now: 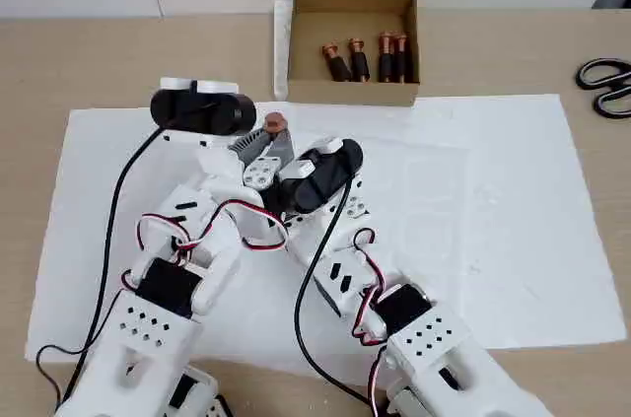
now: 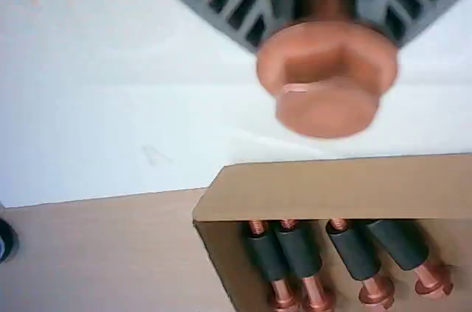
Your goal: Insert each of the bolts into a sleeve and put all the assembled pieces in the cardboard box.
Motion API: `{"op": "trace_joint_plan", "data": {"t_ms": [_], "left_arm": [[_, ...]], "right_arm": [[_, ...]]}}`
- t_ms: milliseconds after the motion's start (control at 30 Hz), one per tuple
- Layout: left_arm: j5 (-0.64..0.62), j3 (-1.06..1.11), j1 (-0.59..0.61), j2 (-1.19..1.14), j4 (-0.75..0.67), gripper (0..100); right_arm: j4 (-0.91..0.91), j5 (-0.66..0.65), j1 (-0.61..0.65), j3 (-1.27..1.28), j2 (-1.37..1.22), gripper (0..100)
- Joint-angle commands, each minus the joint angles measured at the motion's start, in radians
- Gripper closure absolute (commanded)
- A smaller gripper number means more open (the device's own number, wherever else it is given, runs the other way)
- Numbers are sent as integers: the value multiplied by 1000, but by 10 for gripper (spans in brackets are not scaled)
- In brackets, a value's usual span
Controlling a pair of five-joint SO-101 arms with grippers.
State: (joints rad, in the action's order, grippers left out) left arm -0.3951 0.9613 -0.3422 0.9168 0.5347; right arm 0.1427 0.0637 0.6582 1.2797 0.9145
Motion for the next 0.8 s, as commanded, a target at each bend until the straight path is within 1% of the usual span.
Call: {"op": "trace_joint_plan", "data": {"t_ms": [0, 433, 600, 767], "left_arm": [[9, 2, -2, 31, -3, 995], [15, 76, -2, 31, 3, 995], [61, 88, -2, 31, 3, 995], [61, 120, -2, 31, 3, 995]], "right_arm": [[-19, -12, -2, -6, 28, 995], [-19, -12, -4, -6, 28, 995], [-19, -12, -4, -5, 28, 995], [-19, -12, -4, -5, 28, 995]]}}
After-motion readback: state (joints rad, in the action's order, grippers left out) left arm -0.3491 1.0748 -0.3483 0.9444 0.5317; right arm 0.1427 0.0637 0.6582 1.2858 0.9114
